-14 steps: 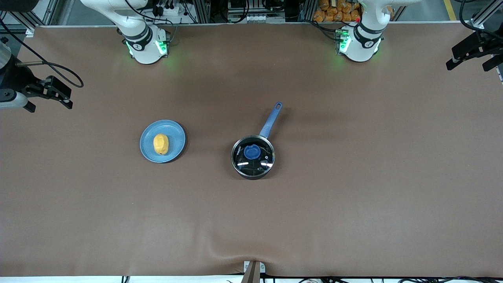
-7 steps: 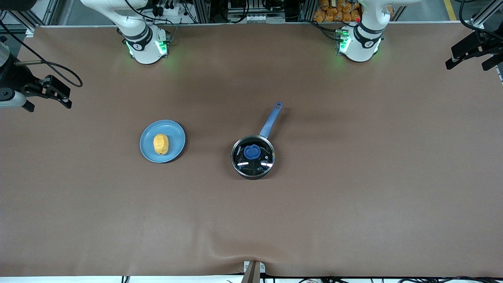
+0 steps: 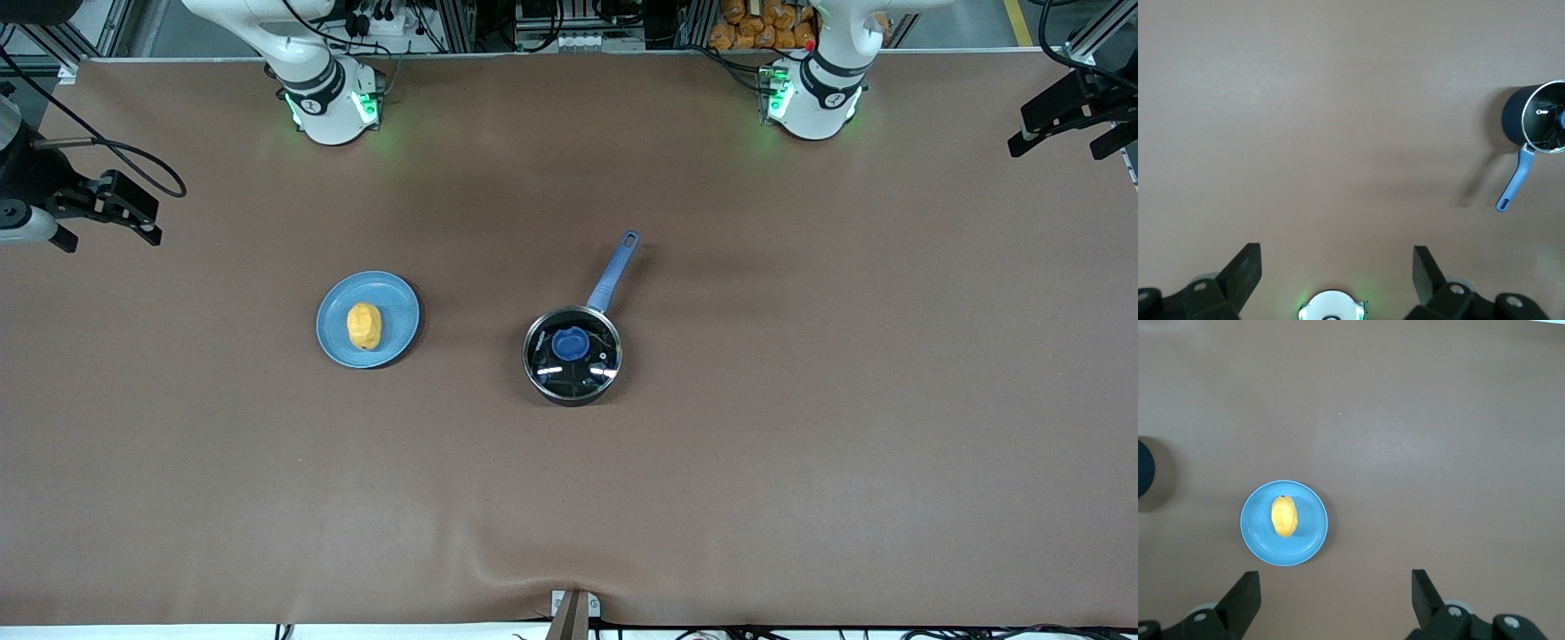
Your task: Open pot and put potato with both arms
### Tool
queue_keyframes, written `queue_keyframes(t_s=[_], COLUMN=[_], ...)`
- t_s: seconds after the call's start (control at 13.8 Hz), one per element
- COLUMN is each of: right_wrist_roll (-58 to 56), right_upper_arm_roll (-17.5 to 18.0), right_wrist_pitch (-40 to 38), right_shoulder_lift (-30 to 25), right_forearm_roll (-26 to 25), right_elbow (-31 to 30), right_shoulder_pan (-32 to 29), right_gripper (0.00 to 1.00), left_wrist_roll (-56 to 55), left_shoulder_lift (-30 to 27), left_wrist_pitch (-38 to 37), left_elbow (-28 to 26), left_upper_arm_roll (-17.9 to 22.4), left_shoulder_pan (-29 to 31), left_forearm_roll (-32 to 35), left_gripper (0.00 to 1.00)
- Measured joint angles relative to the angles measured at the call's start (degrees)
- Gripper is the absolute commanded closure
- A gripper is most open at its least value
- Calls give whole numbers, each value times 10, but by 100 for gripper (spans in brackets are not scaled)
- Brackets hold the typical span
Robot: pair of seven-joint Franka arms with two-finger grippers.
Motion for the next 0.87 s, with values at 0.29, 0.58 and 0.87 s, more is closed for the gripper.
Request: queue_keyframes(t_s=[0.29, 0.58, 0.87], right_wrist_roll=[0, 1, 1], right_upper_arm_roll=[0, -1, -1], right_wrist_pitch=[0, -1, -1], right_shoulder_lift=[0, 0, 0], right_forearm_roll=[0, 0, 0], right_elbow=[0, 0, 1], right_shoulder_pan=[0, -1, -1], right_gripper=[0, 0, 0], left_wrist_roll=[0, -50, -166], left_shoulder_lift=[1, 36, 107], left_wrist_pitch=[-1, 9, 84], left_elbow=[0, 0, 8], left_upper_arm_roll=[-13, -85, -179], left_shoulder_pan=[0, -3, -11], left_forearm_roll=[0, 0, 0], left_gripper=[0, 0, 0])
